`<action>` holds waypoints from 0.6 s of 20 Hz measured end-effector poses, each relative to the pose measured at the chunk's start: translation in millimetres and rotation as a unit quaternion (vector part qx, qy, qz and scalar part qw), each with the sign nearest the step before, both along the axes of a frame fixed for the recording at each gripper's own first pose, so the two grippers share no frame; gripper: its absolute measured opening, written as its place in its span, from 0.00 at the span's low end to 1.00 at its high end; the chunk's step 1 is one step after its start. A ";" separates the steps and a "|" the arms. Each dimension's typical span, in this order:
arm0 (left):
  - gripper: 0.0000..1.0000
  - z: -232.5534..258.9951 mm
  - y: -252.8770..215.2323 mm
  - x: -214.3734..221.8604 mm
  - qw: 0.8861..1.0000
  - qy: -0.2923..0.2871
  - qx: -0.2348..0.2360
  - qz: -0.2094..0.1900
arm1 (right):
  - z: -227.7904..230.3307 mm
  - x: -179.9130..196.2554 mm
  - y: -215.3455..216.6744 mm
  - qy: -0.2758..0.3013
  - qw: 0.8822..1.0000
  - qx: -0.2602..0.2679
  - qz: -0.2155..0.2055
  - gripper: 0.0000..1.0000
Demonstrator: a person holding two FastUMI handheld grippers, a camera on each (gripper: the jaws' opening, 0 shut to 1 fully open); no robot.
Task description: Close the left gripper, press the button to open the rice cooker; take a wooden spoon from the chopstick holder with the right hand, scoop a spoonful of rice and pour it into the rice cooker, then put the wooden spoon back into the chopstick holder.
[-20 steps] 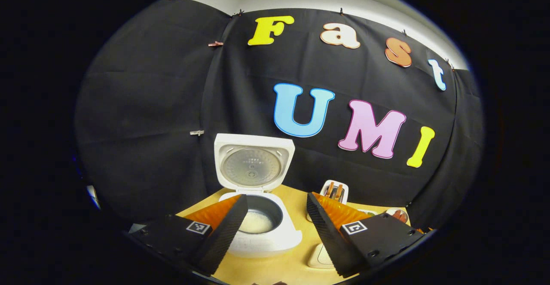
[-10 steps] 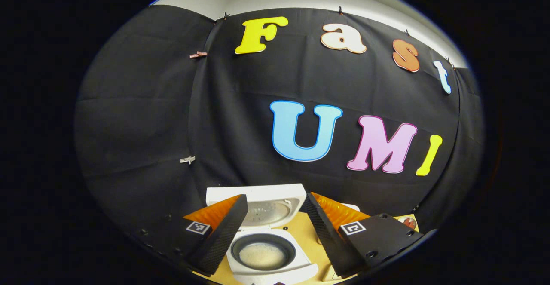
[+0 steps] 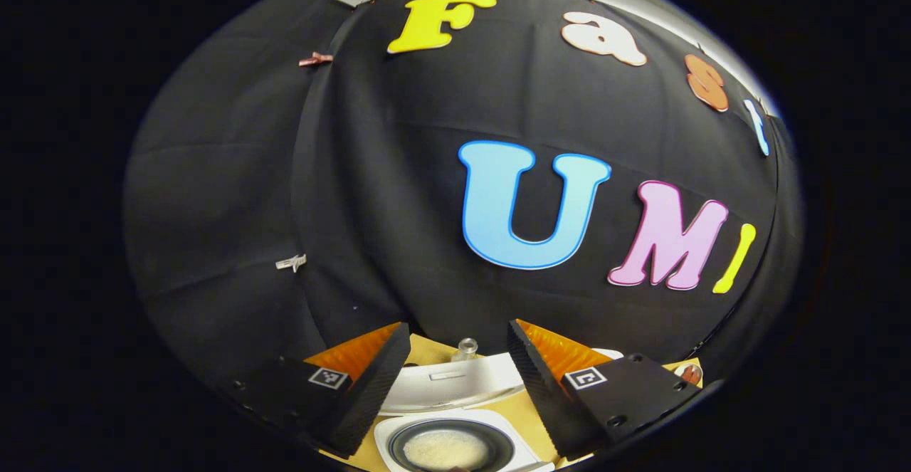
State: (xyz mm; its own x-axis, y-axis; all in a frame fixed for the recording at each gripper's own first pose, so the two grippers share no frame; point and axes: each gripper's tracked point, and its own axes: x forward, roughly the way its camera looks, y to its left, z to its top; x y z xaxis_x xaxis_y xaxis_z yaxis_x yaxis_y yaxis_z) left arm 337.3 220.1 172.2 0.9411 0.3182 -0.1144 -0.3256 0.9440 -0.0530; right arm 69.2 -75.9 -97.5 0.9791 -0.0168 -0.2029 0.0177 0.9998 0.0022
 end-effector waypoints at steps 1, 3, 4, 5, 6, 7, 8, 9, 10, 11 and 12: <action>0.95 -7.4 6.5 7.9 1.000 0.008 -0.005 0.004 | 0.6 -1.5 3.1 -0.002 1.000 -0.003 0.003 0.98; 0.95 -22.4 10.8 17.8 0.999 0.030 -0.012 0.009 | -1.9 -6.8 7.8 0.001 1.000 -0.006 0.006 0.98; 0.94 -25.9 12.6 22.0 0.999 0.039 -0.012 0.012 | -5.4 -9.3 10.2 0.005 1.000 -0.005 0.009 0.98; 0.95 -29.3 16.0 22.9 0.999 0.049 -0.008 0.019 | -8.2 -11.0 11.6 0.009 1.000 -0.004 0.011 0.98; 0.95 -32.5 18.7 23.1 0.998 0.058 -0.006 0.030 | -10.3 -12.1 12.0 0.013 1.000 -0.004 0.013 0.98; 0.95 -35.6 16.9 22.4 0.997 0.066 -0.006 0.034 | -11.9 -12.8 12.7 0.015 1.000 -0.003 0.015 0.98; 0.96 -37.6 15.3 20.2 0.997 0.071 -0.007 0.039 | -12.9 -14.3 13.2 0.015 1.000 -0.002 0.017 0.98; 0.98 -38.2 11.8 16.6 0.996 0.077 -0.009 0.042 | -14.1 -14.8 13.1 0.016 1.000 0.000 0.019 0.98; 0.98 -41.9 7.4 12.0 0.995 0.083 -0.014 0.047 | -16.3 -15.0 12.9 0.018 1.000 0.001 0.022 0.98; 0.98 -44.5 3.6 6.3 0.995 0.088 -0.016 0.050 | -18.0 -14.7 12.3 0.019 1.000 0.002 0.025 0.99; 0.99 -47.7 -1.6 -0.2 0.994 0.092 -0.018 0.052 | -18.7 -14.3 12.0 0.020 0.999 0.003 0.029 0.98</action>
State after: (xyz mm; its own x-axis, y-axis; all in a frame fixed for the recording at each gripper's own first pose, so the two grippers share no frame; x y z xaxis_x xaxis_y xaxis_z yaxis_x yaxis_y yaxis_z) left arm 337.1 218.6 124.5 0.8656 0.4048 -0.2946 -0.4282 0.9035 -0.0166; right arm 54.9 -63.9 -116.2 0.9697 0.0414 -0.2409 -0.0403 0.9991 0.0092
